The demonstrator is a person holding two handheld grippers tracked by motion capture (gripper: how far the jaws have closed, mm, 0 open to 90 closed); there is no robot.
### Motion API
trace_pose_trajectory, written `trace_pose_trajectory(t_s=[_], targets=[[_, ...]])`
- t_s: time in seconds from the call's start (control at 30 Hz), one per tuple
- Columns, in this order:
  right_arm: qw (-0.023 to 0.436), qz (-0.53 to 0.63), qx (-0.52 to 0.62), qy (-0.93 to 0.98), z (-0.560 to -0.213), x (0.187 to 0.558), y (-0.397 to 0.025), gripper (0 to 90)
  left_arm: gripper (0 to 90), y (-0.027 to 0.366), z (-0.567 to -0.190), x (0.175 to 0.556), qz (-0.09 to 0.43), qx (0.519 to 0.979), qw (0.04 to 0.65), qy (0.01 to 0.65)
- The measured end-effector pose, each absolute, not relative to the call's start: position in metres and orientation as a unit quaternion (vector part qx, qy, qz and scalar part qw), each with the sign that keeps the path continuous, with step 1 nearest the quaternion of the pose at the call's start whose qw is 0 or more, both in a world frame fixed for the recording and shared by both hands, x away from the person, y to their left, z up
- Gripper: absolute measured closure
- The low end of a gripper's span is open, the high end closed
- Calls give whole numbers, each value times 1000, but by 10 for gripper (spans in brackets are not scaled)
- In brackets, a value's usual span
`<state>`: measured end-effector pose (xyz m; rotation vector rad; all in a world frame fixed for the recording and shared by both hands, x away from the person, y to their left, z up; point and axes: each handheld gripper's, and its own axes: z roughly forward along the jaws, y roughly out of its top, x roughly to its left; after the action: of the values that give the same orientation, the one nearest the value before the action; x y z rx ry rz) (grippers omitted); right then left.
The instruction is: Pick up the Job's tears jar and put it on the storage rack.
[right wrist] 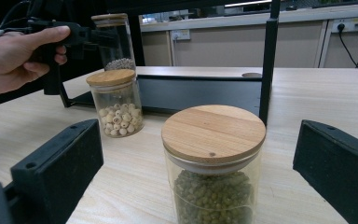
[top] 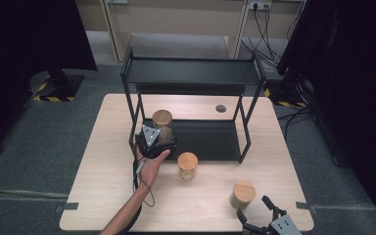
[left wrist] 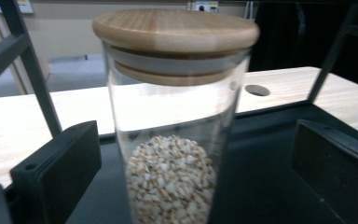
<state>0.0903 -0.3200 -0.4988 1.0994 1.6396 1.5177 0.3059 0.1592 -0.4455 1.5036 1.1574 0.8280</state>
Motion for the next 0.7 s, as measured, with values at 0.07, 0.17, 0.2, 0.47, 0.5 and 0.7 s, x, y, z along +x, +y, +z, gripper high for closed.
trace_pose_trajectory(t_s=[0.07,0.17,0.2,0.47,0.5,0.7], targets=[[320,578,419,624,-499,90,-320,17,15,161,-445,302,340,628,514,476],[320,578,418,623,-499,90,-320,17,15,162,-445,296,339,633,516,468],[320,578,418,623,-499,90,-320,17,15,163,-445,294,337,634,517,466],[321,578,418,623,-499,90,-320,17,15,169,-445,280,329,635,529,457],[321,578,418,623,-499,90,-320,17,15,171,-445,278,329,636,530,454],[321,578,418,623,-499,90,-320,17,15,178,-444,264,328,638,540,441]])
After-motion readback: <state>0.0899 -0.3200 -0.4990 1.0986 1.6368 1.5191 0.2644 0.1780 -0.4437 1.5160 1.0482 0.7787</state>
